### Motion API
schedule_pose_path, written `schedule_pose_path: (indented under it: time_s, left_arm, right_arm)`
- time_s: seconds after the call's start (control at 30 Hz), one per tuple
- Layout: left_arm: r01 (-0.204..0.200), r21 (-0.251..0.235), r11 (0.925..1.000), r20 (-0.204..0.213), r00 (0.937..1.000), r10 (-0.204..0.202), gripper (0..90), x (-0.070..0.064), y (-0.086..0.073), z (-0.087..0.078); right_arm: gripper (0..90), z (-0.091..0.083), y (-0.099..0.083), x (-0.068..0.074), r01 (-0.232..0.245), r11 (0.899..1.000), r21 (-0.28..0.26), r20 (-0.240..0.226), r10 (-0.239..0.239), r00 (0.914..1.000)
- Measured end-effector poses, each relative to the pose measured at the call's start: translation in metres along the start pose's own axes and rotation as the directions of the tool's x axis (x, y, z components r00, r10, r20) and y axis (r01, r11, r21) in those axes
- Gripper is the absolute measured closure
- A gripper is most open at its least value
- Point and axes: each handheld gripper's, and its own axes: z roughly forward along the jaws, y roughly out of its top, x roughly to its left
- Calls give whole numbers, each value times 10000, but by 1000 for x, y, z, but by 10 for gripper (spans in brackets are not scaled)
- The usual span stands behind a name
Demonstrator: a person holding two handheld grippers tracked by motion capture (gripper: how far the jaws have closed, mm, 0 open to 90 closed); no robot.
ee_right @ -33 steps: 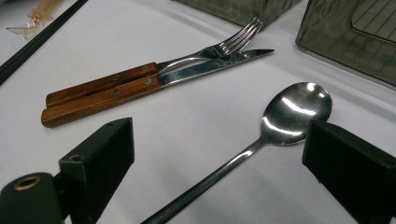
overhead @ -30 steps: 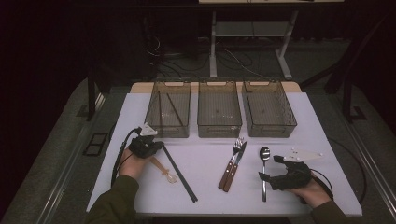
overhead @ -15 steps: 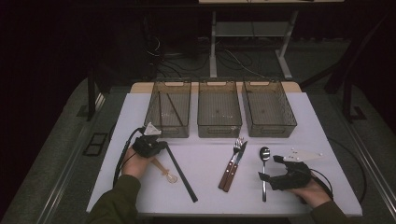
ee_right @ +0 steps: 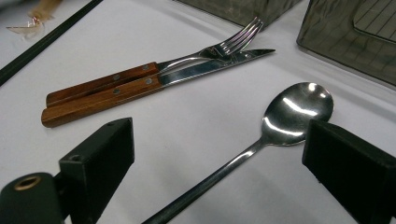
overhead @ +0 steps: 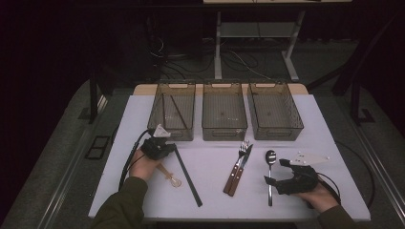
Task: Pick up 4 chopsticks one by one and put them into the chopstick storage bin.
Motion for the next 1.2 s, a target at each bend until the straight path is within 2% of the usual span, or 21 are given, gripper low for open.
schedule_pose_path:
  time_s: [0.43,0.57,0.83,0.93,0.97,1.0,1.2]
  left_arm:
    - [-179,-13,9998,416,9990,179,898,-9,7,6]
    - [-558,75,9984,496,9972,554,898,-16,12,10]
    - [-837,66,9965,678,9942,831,897,-25,17,13]
    - [-891,45,9960,719,9935,885,898,-27,18,15]
    - [-775,-2,9970,769,9940,773,898,-29,19,16]
    - [-924,52,9957,780,9927,917,898,-29,20,16]
    - [-826,-5,9966,829,9931,824,897,-33,21,18]
  right_arm:
    - [89,0,0,-1,-14,10000,8,20,14,10000]
    - [89,0,0,0,-8,10000,-1,42,8,10000]
    - [88,-1,0,-1,4,10000,-6,42,-4,10000]
    - [89,0,0,0,-2,10000,9,44,2,10000]
    - [88,0,0,0,-10,10000,-5,48,10,10000]
    - [88,0,0,-1,-17,10000,19,48,17,10000]
    - [88,0,0,-1,-22,10000,7,47,22,10000]
